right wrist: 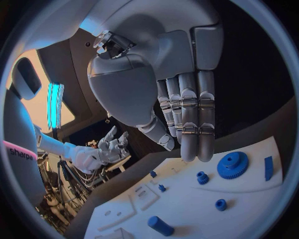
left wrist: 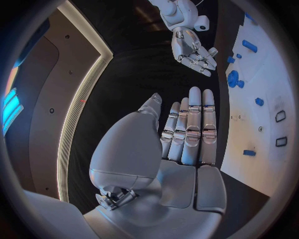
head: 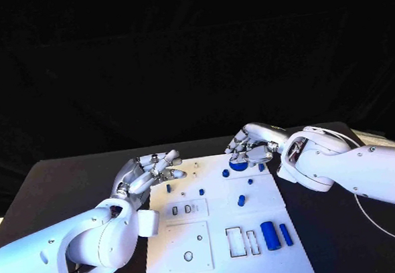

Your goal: Assemble the parts on the task board

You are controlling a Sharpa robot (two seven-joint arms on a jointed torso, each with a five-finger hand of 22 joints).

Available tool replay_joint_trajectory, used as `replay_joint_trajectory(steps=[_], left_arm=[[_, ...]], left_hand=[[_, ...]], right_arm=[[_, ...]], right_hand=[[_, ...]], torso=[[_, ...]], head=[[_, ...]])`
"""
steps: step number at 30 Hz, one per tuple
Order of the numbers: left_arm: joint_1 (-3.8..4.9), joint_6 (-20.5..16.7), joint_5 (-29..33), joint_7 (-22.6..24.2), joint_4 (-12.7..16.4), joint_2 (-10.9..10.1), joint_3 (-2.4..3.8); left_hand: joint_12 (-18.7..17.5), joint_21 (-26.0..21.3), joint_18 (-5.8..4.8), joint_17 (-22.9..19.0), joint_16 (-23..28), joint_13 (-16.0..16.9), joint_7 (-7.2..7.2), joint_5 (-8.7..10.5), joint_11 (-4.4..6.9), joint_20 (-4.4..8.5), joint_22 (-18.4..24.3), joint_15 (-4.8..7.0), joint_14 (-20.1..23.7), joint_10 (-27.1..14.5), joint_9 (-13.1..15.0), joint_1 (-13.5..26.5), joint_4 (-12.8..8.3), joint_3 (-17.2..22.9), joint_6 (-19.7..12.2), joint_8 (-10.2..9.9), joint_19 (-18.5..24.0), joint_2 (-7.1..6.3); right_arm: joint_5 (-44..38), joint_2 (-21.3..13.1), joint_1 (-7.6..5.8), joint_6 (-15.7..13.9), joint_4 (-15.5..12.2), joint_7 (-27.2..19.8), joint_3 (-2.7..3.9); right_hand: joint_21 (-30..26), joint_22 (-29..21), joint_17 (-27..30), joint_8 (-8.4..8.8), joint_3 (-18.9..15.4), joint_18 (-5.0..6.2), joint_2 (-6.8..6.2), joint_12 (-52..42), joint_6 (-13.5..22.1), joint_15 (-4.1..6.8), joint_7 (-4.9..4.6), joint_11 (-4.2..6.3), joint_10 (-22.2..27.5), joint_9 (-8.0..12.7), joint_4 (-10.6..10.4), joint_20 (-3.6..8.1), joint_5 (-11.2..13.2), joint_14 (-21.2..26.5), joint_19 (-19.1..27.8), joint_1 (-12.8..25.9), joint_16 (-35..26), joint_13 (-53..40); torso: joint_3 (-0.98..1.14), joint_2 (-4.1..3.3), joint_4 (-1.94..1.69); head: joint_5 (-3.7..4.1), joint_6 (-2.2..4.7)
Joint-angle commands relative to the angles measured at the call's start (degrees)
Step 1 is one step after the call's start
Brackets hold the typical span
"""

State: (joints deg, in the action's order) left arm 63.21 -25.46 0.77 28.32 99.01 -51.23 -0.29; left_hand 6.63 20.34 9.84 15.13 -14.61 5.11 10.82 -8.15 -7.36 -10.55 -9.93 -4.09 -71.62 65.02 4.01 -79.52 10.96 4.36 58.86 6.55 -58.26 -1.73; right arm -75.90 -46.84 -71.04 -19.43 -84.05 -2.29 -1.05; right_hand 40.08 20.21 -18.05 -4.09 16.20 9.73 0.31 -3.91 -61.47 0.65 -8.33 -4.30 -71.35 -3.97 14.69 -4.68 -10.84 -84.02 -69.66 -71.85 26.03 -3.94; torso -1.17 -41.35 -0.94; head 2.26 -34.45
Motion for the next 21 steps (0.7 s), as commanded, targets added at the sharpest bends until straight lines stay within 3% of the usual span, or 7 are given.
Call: replay_joint_trajectory(steps=[1, 4, 8, 10, 21], left_arm=[[0.15, 3.37, 1.03, -0.9, 0.89, -0.2, 0.09], [0.17, 3.7, 1.01, -1.08, 1.08, -0.34, 0.11], [0.22, 3.81, 1.0, -1.15, 1.37, -0.66, 0.14], [0.26, 3.82, 0.99, -1.17, 1.54, -0.79, 0.18], [0.51, 3.73, 0.97, -1.36, 2.48, -1.17, 0.25]], left_hand=[[-0.33, 0.43, 0.63, 0.28, -0.28, 0.07, 0.0, 0.4, -0.01, 0.04, -0.09, 0.09, -0.27, 0.42, 0.04, 0.1, -0.44, -0.19, 0.32, -0.42, -0.5, 0.32], [-0.38, 0.45, 0.63, 0.4, -0.3, 0.07, -0.02, 0.4, 0.0, 0.06, -0.11, 0.1, -0.28, 0.44, 0.04, 0.15, -0.45, -0.28, 0.33, -0.46, -0.53, 0.22], [-0.4, 0.47, 0.63, 0.45, -0.32, 0.08, -0.03, 0.4, 0.01, 0.07, -0.12, 0.1, -0.3, 0.45, 0.04, 0.17, -0.46, -0.31, 0.35, -0.46, -0.56, 0.2], [-0.43, 0.5, 0.63, 0.53, -0.35, 0.08, -0.05, 0.38, 0.02, 0.08, -0.14, 0.12, -0.35, 0.48, 0.04, 0.18, -0.47, -0.34, 0.37, -0.48, -0.59, 0.2], [-0.46, 0.54, 0.64, 0.64, -0.39, 0.09, -0.07, 0.37, 0.04, 0.1, -0.16, 0.15, -0.4, 0.51, 0.04, 0.18, -0.49, -0.36, 0.39, -0.5, -0.65, 0.21]], right_arm=[[-17.95, 0.23, -0.41, 4.96, -0.71, 9.23, 0.04], [-22.02, 0.37, -0.66, 6.65, -1.35, 11.17, 0.05], [-24.32, 0.85, -0.82, 8.19, -1.58, 12.19, 0.05], [-24.84, 1.17, -0.86, 8.69, -1.44, 12.37, 0.05], [-25.56, 3.56, -0.95, 11.45, 0.89, 12.05, -0.02]], right_hand=[[1.86, 1.28, -1.86, 0.42, 0.52, 0.53, -0.97, 0.42, 0.1, 0.15, -0.03, 0.03, 1.16, 0.13, -0.63, 0.1, 0.39, -2.37, 0.65, 0.35, 2.32, 0.19], [3.23, 2.26, -3.22, 0.42, 0.78, 0.57, -1.89, 0.39, 0.4, 0.14, 0.39, 0.13, 2.07, 0.13, -1.45, 0.02, 1.74, -2.0, 1.32, 0.91, 3.72, 0.21], [5.03, 3.55, -5.01, 0.42, 1.35, 0.63, -2.86, 0.37, 0.8, 0.02, 0.45, -0.03, 3.68, 0.13, -2.72, -0.14, 2.84, -1.57, 2.25, 0.96, 5.49, 0.24], [6.79, 4.83, -6.7, 0.33, 2.18, 0.62, -3.53, 0.27, 0.87, -0.02, 0.51, -0.02, 4.24, 0.08, -4.02, -0.39, 2.98, -0.75, 3.38, 0.34, 6.97, 0.17], [11.52, 9.57, -9.41, 0.36, 3.59, 0.31, -4.77, 0.3, 1.2, -0.13, 0.53, -0.3, 5.17, 0.07, -6.5, -0.55, 2.84, -0.09, 3.91, -0.7, 9.58, 0.2]], torso=[[-0.04, -1.2, -0.37], [-0.01, -1.58, -0.55], [-0.09, -1.95, -0.61], [-0.03, -2.17, -0.62], [-0.13, -2.8, -0.81]], head=[[0.51, 0.01], [0.84, 0.22], [0.52, 0.28], [0.6, 0.38], [0.84, 0.59]])
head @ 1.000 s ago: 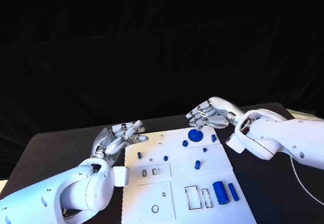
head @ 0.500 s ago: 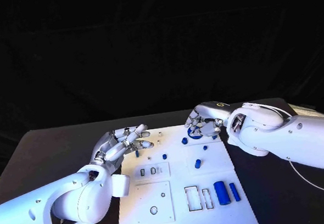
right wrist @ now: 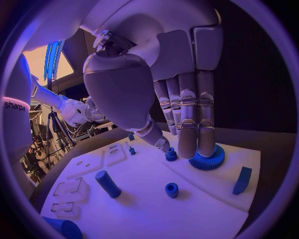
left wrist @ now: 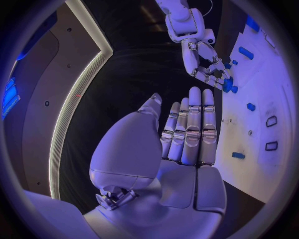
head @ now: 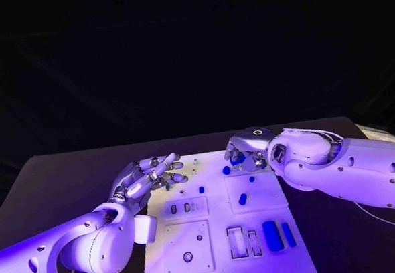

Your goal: Assemble the parts on the task board

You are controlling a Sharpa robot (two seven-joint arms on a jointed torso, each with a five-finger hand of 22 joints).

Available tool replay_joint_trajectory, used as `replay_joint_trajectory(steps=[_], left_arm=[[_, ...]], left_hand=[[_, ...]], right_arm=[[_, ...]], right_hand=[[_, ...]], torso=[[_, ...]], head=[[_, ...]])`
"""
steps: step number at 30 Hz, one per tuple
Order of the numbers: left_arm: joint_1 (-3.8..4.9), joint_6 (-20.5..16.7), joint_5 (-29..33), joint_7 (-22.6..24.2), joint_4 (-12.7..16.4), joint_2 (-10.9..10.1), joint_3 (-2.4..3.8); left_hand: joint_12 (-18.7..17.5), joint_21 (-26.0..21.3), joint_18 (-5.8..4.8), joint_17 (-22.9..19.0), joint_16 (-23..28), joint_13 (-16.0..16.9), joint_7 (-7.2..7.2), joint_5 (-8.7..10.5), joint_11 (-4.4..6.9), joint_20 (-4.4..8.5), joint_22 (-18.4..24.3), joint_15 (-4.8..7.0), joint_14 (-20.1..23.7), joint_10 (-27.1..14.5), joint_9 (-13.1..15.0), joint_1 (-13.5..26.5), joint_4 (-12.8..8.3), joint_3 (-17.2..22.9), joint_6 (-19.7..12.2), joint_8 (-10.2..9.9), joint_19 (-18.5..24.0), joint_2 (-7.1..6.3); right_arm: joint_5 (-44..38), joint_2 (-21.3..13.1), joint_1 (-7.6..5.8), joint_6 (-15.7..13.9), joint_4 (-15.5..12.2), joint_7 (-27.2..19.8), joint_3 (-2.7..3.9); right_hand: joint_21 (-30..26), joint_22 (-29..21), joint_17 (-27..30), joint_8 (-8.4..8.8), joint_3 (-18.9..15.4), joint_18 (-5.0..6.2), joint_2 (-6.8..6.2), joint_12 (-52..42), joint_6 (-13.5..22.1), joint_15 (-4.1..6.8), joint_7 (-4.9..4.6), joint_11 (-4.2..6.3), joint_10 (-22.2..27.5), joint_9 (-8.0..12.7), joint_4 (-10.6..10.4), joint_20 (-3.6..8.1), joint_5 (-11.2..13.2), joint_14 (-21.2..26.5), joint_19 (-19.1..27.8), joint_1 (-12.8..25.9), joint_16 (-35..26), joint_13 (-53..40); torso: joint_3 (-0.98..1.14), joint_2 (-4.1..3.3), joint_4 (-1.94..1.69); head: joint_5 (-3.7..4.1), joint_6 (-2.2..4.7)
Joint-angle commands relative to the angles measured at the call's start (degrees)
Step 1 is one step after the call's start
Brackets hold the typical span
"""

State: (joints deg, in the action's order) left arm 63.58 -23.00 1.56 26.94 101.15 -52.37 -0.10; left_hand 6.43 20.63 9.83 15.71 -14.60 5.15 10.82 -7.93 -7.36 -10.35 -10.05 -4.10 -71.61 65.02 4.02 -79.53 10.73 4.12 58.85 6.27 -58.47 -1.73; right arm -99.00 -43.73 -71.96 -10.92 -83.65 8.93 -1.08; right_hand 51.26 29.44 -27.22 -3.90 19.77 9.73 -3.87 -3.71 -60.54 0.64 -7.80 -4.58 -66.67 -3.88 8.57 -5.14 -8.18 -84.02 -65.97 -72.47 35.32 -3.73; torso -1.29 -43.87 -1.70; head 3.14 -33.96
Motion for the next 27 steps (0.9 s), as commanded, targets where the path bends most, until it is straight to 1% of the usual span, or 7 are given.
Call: replay_joint_trajectory(steps=[1, 5, 9, 12, 16, 19, 27], left_arm=[[0.16, 1.25, 0.18, 0.02, 0.4, -0.06, 0.06], [0.2, 1.16, 0.18, 0.01, 0.59, -0.13, 0.07], [0.22, 1.11, 0.18, -0.02, 0.69, -0.18, 0.08], [0.23, 1.07, 0.18, -0.04, 0.79, -0.21, 0.08], [0.26, 1.0, 0.18, -0.1, 0.83, -0.26, 0.08], [0.28, 0.88, 0.18, -0.18, 0.81, -0.3, 0.08], [0.32, 0.75, 0.18, -0.25, 0.72, -0.31, 0.09]], left_hand=[[-0.29, 0.27, 0.65, 0.13, -0.42, 0.05, -0.08, 0.14, 0.05, -0.08, -0.06, 0.17, -0.44, 0.53, 0.04, 0.19, -0.27, -0.14, 0.41, -0.25, -0.48, 0.23], [-0.29, 0.27, 0.65, 0.13, -0.42, 0.05, -0.08, 0.14, 0.05, -0.08, -0.06, 0.17, -0.44, 0.53, 0.04, 0.19, -0.27, -0.14, 0.41, -0.25, -0.48, 0.23], [-0.32, 0.28, 0.64, 0.17, -0.42, 0.05, -0.07, 0.14, 0.05, -0.08, -0.07, 0.17, -0.44, 0.52, 0.03, 0.19, -0.28, -0.16, 0.41, -0.26, -0.49, 0.21], [-0.32, 0.28, 0.64, 0.17, -0.42, 0.05, -0.07, 0.14, 0.05, -0.08, -0.07, 0.17, -0.44, 0.52, 0.03, 0.19, -0.28, -0.16, 0.41, -0.26, -0.49, 0.21], [-0.39, 0.3, 0.63, 0.27, -0.41, 0.04, -0.02, 0.13, 0.03, -0.07, -0.08, 0.17, -0.41, 0.48, 0.02, 0.17, -0.32, -0.2, 0.37, -0.32, -0.51, 0.18], [-0.46, 0.31, 0.63, 0.34, -0.4, 0.04, 0.02, 0.13, 0.0, -0.06, -0.09, 0.16, -0.39, 0.45, 0.01, 0.15, -0.36, -0.23, 0.33, -0.37, -0.51, 0.16], [-0.46, 0.31, 0.63, 0.34, -0.4, 0.04, 0.02, 0.13, 0.0, -0.06, -0.09, 0.16, -0.39, 0.45, 0.01, 0.15, -0.36, -0.23, 0.33, -0.37, -0.51, 0.16]], right_arm=[[-2.48, 0.67, -0.03, 3.02, 0.73, 0.75, -0.01], [-2.47, 1.33, -0.03, 3.29, 1.44, 0.46, -0.02], [-2.42, 1.86, -0.03, 3.68, 2.01, 0.3, -0.03], [-2.26, 2.23, -0.03, 4.03, 2.44, 0.07, -0.04], [-2.01, 2.56, -0.02, 4.55, 2.71, -0.3, -0.06], [-1.73, 2.79, -0.01, 4.95, 2.79, -0.64, -0.09], [-1.4, 3.26, 0.01, 5.52, 3.12, -1.03, -0.13]], right_hand=[[0.52, 0.54, -0.33, 0.16, 0.09, 0.29, -0.58, 0.11, 0.26, -0.13, 0.0, -0.02, 0.54, -0.02, -0.47, -0.1, 0.14, -0.05, 0.21, -0.13, 0.36, 0.0], [2.26, 2.63, -0.94, 0.14, 0.58, 0.02, -0.62, 0.02, 0.21, -0.1, -0.01, -0.04, 0.49, -0.04, -1.04, -0.15, -0.01, -0.09, -0.22, -0.46, 1.07, -0.03], [3.73, 4.3, -1.56, 0.14, 1.09, -0.16, -0.7, -0.02, 0.18, -0.09, 0.01, 0.01, 0.3, -0.04, -1.64, -0.15, -0.09, -0.09, -0.5, -0.7, 1.81, -0.04], [4.77, 5.52, -1.97, 0.09, 1.45, -0.3, -0.71, -0.03, 0.05, -0.09, -0.01, 0.03, 0.16, -0.07, -2.06, -0.15, -0.14, -0.1, -0.75, -0.83, 2.33, -0.04], [5.91, 6.88, -3.2, 0.06, 1.84, -0.48, -0.69, -0.04, -0.12, -0.08, -0.04, 0.03, -0.03, -0.09, -2.57, -0.16, -0.17, -0.2, -1.07, -0.91, 3.59, -0.04], [7.58, 8.88, -5.29, 0.01, 2.34, -0.73, -0.81, -0.06, -0.45, -0.08, -0.04, 0.06, -0.35, -0.13, -3.32, -0.17, -0.12, -0.32, -1.52, -0.98, 5.69, -0.04], [8.74, 10.14, -6.91, -0.03, 2.77, -0.86, -0.92, -0.05, -0.81, -0.09, -0.04, 0.1, -0.62, -0.16, -4.12, -0.19, 0.11, -0.32, -1.63, -1.02, 7.36, -0.04]], torso=[[-0.02, -0.36, -0.07], [-0.02, -0.48, -0.18], [-0.01, -0.6, -0.14], [0.0, -0.76, -0.18], [0.0, -0.85, -0.18], [0.02, -0.97, -0.21], [-0.02, -1.15, -0.28]], head=[[0.01, 0.13], [0.11, 0.11], [0.05, 0.16], [0.07, 0.19], [0.06, 0.1], [0.1, 0.05], [0.17, 0.09]])
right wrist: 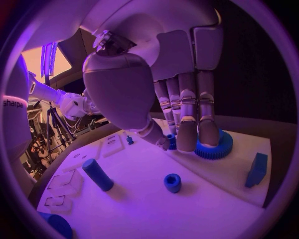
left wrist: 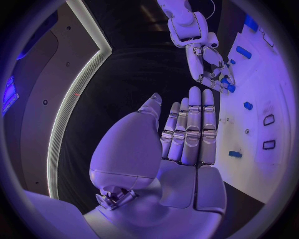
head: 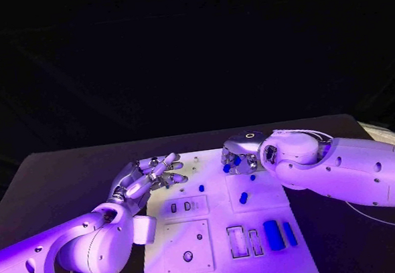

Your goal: Assemble the parts on the task board

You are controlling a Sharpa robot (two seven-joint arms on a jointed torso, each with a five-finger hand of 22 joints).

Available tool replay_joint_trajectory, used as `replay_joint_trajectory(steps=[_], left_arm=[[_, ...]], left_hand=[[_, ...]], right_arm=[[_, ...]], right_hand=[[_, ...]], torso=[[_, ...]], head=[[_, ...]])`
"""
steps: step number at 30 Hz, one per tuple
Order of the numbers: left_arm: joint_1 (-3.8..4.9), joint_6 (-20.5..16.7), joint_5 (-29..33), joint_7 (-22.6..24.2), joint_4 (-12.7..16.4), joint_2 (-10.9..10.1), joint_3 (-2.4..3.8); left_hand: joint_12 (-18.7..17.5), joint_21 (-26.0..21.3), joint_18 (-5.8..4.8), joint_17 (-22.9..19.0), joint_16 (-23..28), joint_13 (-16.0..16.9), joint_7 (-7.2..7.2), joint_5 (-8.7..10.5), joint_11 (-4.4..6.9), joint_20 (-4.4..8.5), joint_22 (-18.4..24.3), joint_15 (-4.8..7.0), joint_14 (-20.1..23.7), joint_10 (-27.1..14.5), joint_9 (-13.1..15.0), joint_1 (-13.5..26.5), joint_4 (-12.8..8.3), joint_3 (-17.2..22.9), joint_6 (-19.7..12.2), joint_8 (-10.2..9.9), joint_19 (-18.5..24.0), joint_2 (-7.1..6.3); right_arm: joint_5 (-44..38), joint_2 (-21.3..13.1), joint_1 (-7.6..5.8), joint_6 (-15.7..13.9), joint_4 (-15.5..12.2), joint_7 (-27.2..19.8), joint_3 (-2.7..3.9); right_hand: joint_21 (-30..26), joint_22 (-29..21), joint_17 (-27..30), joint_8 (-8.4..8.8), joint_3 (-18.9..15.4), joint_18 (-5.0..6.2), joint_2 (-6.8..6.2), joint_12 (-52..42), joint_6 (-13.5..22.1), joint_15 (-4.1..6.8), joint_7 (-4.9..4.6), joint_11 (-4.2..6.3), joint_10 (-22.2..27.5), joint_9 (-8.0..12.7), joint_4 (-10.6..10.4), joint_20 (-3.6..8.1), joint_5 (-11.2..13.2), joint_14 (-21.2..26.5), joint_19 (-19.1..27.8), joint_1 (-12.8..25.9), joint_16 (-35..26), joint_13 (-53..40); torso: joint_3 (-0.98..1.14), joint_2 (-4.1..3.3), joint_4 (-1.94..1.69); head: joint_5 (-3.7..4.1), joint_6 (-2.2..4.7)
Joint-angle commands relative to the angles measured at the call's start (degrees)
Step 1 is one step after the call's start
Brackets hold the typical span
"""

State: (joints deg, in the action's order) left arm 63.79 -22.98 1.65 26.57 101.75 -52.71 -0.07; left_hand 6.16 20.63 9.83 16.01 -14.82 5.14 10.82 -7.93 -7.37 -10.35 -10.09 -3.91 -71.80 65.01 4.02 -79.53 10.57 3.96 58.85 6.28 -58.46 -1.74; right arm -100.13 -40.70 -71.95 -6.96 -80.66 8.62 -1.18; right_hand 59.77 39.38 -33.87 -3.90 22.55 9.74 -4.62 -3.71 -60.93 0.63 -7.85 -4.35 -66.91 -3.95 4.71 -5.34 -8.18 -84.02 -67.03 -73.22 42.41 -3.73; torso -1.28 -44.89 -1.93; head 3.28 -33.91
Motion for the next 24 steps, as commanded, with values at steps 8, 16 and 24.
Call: replay_joint_trajectory(steps=[8, 16, 24], left_arm=[[0.12, 0.69, 0.09, 0.08, 0.13, 0.05, 0.06], [0.14, 0.65, 0.09, -0.07, 0.13, 0.0, 0.06], [0.14, 0.71, 0.09, -0.35, -0.17, -0.03, 0.06]], left_hand=[[-0.28, 0.32, 0.61, 0.18, -0.18, 0.05, 0.07, 0.11, -0.03, -0.05, -0.07, -0.04, -0.17, 0.41, -0.01, 0.09, -0.27, -0.08, 0.28, -0.44, -0.53, 0.17], [-0.35, 0.34, 0.61, 0.27, -0.18, 0.05, 0.09, 0.1, -0.04, -0.04, -0.08, -0.05, -0.16, 0.39, -0.01, 0.01, -0.33, -0.06, 0.27, -0.49, -0.54, 0.22], [-0.44, 0.36, 0.6, 0.41, -0.19, 0.04, 0.13, 0.09, -0.06, -0.03, -0.1, -0.05, -0.15, 0.35, -0.02, -0.1, -0.43, -0.03, 0.23, -0.56, -0.56, 0.28]], right_arm=[[-0.16, 0.6, 0.01, 2.16, 0.51, -0.87, -0.05], [-0.15, 0.72, 0.02, -0.91, 0.61, -0.39, -0.08], [-0.37, 0.16, 0.1, -10.43, -1.66, 2.04, -0.05]], right_hand=[[1.93, 2.28, -2.44, -0.12, 0.6, -1.14, -0.07, -0.08, -0.99, -0.03, 0.06, -0.08, -0.84, -0.15, -1.13, 0.0, 0.17, -0.4, -1.05, -0.49, 2.51, -0.05], [6.65, 8.65, -8.35, -1.26, 2.44, -2.05, 1.96, -0.77, -4.1, 0.57, 0.8, 0.73, -3.83, -0.87, -2.91, 0.38, 1.58, -1.2, -3.46, -1.47, 8.52, -0.36], [10.91, 14.77, -12.71, -1.94, 3.95, -3.03, 2.46, -1.04, -5.64, 0.99, 1.15, 1.33, -6.25, -1.65, -3.75, 0.81, 2.82, -1.61, -5.95, -2.15, 12.97, -0.67]], torso=[[-0.02, -0.31, -0.14], [-0.01, -0.39, -0.16], [0.0, -0.46, -0.15]], head=[[0.05, 0.02], [0.02, -0.19], [-0.13, 0.08]])
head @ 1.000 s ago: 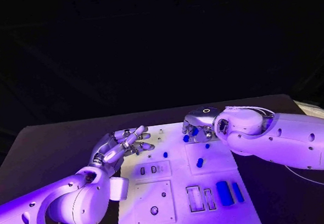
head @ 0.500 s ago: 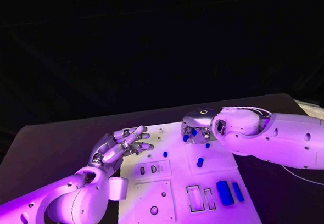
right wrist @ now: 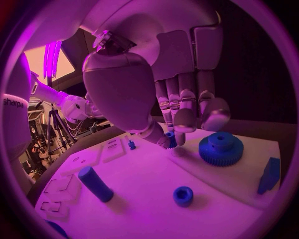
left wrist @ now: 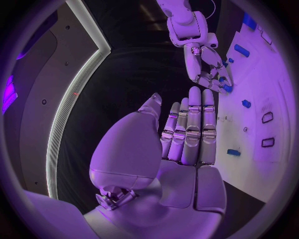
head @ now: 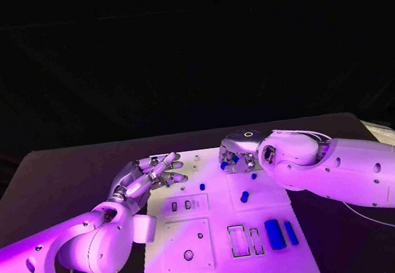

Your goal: Assemble the parts on the task board

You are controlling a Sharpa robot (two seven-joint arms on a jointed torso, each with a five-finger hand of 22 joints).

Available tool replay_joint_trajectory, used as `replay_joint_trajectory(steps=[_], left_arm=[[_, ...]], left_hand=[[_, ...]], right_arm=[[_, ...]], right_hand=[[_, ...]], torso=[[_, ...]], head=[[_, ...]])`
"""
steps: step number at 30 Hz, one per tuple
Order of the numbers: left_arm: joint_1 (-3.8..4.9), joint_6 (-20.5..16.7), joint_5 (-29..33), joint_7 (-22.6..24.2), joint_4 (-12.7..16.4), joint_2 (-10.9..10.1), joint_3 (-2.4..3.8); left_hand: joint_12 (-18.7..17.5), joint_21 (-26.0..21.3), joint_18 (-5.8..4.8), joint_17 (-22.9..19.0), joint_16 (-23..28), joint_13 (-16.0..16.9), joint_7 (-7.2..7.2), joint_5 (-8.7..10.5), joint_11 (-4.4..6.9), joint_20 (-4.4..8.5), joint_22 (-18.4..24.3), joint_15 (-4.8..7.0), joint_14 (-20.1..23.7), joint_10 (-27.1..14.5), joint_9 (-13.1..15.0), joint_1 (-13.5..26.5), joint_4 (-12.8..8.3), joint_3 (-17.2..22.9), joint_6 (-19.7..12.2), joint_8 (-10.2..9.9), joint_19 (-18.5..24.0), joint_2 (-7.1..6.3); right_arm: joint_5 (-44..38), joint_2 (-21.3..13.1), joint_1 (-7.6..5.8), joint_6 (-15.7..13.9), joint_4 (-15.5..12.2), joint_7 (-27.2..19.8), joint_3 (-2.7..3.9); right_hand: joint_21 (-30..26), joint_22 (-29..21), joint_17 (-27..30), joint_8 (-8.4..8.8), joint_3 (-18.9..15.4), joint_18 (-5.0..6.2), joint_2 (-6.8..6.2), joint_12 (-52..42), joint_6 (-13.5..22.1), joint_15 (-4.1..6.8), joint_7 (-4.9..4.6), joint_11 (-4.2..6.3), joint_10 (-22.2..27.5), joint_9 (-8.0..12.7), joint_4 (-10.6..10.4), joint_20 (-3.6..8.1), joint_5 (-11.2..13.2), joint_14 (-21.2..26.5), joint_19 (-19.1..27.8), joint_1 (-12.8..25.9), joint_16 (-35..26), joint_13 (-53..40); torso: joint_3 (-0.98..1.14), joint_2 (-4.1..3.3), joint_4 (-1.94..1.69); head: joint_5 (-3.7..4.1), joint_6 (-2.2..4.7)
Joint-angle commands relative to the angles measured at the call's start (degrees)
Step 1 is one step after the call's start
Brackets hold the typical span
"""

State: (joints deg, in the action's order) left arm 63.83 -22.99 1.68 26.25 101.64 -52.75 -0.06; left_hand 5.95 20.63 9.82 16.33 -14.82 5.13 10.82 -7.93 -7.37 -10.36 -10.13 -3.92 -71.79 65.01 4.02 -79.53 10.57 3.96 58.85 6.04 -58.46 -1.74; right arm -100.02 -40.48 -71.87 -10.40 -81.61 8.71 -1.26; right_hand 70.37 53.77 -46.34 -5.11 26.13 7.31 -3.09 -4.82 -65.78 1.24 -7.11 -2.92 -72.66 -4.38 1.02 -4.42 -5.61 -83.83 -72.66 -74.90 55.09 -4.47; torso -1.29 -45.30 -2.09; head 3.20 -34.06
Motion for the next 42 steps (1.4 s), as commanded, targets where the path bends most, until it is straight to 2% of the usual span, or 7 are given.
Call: replay_joint_trajectory(steps=[1, 6, 8, 12, 24, 32, 42], left_arm=[[0.1, 0.73, 0.06, -0.05, -0.11, 0.01, 0.05], [0.12, 0.82, 0.06, -0.11, -0.47, 0.04, 0.05], [0.15, 0.82, 0.06, -0.12, -0.61, 0.01, 0.05], [0.18, 0.86, 0.06, -0.12, -0.77, 0.0, 0.05], [0.27, 1.01, 0.06, -0.2, -0.71, 0.21, 0.05], [0.35, 1.03, 0.06, -0.24, -0.63, 0.28, 0.06], [0.43, 1.01, 0.06, -0.29, -0.63, 0.34, 0.06]], left_hand=[[-0.29, 0.37, 0.6, 0.16, -0.19, 0.05, 0.16, 0.09, -0.08, -0.03, -0.07, -0.05, -0.16, 0.32, -0.03, -0.14, -0.47, -0.03, 0.2, -0.36, -0.57, 0.3], [-0.38, 0.39, 0.59, 0.3, -0.19, 0.04, 0.19, 0.09, -0.1, -0.02, -0.08, -0.06, -0.13, 0.29, -0.04, -0.27, -0.58, 0.01, 0.17, -0.43, -0.57, 0.36], [-0.43, 0.39, 0.59, 0.38, -0.17, 0.04, 0.21, 0.09, -0.11, -0.02, -0.09, -0.07, -0.1, 0.27, -0.04, -0.35, -0.65, 0.03, 0.16, -0.46, -0.57, 0.38], [-0.48, 0.37, 0.57, 0.44, -0.13, 0.04, 0.22, 0.09, -0.13, -0.03, -0.09, -0.09, -0.01, 0.28, -0.04, -0.4, -0.7, 0.05, 0.16, -0.49, -0.52, 0.42], [-0.51, 0.35, 0.56, 0.49, -0.08, 0.04, 0.23, 0.09, -0.14, -0.04, -0.09, -0.11, 0.07, 0.28, -0.04, -0.43, -0.73, 0.05, 0.16, -0.52, -0.48, 0.44], [-0.56, 0.32, 0.54, 0.57, -0.01, 0.05, 0.24, 0.09, -0.15, -0.05, -0.08, -0.14, 0.19, 0.3, -0.03, -0.47, -0.78, 0.06, 0.18, -0.54, -0.41, 0.47], [-0.56, 0.32, 0.54, 0.57, -0.01, 0.05, 0.24, 0.09, -0.15, -0.05, -0.08, -0.14, 0.19, 0.3, -0.03, -0.47, -0.78, 0.06, 0.18, -0.54, -0.41, 0.47]], right_arm=[[-0.45, -0.07, 0.03, -7.84, -0.87, 2.36, 0.04], [-0.24, 0.58, 0.01, -10.55, -0.63, 4.24, 0.07], [-0.18, 1.26, -0.02, -11.02, -0.16, 4.79, 0.08], [-0.13, 3.29, -0.06, -11.6, 1.51, 5.87, 0.08], [1.25, 8.77, -0.06, -10.72, 7.92, 5.23, 0.05], [1.65, 10.36, 0.02, -10.18, 9.03, 4.66, 0.04], [1.73, 11.56, 0.06, -9.11, 9.96, 4.02, 0.01]], right_hand=[[0.46, 0.55, -0.22, -0.75, 0.46, -0.62, 0.81, 0.13, -0.84, 0.39, 0.4, -0.07, -0.59, -1.29, -0.13, -0.08, 0.32, -1.74, -0.33, -0.47, 0.35, 0.06], [0.8, 0.85, -0.35, -0.55, 0.85, -0.66, 0.62, 0.53, -0.57, 0.32, 0.26, -0.18, -0.4, -1.38, -0.45, -0.08, 0.42, -1.54, -0.26, -0.43, 0.63, 0.15], [0.87, 0.93, -0.43, -0.51, 0.96, -0.67, 0.61, 0.61, -0.53, 0.3, 0.24, -0.2, -0.36, -1.4, -0.5, -0.09, 0.47, -1.51, -0.25, -0.45, 0.73, 0.17], [1.05, 1.08, -0.52, -0.38, 1.21, -0.68, 0.46, 0.84, -0.37, 0.23, 0.15, -0.3, -0.21, -1.46, -0.72, -0.13, 0.63, -1.38, -0.16, -0.4, 0.91, 0.22], [1.35, 1.29, -0.5, 0.04, 1.86, -0.67, 0.14, 1.2, 0.14, 0.01, -0.14, -0.57, 0.46, -1.56, -1.11, -0.31, 0.5, -1.04, 0.18, -0.43, 1.13, 0.38], [1.44, 1.38, -0.64, 0.11, 1.88, -0.68, -0.11, 1.21, 0.21, -0.04, -0.19, -0.63, 0.58, -1.6, -1.13, -0.36, 0.47, -1.0, 0.22, -0.41, 1.3, 0.4], [1.48, 1.39, -0.65, 0.14, 1.88, -0.67, -0.27, 1.21, 0.23, -0.06, -0.22, -0.65, 0.63, -1.63, -1.11, -0.39, 0.45, -0.97, 0.27, -0.43, 1.34, 0.4]], torso=[[-0.03, -0.04, -0.03], [-0.06, -0.14, -0.13], [-0.02, -0.2, -0.04], [-0.1, -0.24, -0.21], [-0.36, -0.61, -0.81], [-0.47, -0.68, -0.84], [-0.4, -0.8, -0.91]], head=[[-0.03, 0.33], [-0.26, 0.65], [-0.37, 0.7], [-0.34, 0.71], [-0.25, 0.97], [-0.32, 0.94], [-0.55, 0.79]])
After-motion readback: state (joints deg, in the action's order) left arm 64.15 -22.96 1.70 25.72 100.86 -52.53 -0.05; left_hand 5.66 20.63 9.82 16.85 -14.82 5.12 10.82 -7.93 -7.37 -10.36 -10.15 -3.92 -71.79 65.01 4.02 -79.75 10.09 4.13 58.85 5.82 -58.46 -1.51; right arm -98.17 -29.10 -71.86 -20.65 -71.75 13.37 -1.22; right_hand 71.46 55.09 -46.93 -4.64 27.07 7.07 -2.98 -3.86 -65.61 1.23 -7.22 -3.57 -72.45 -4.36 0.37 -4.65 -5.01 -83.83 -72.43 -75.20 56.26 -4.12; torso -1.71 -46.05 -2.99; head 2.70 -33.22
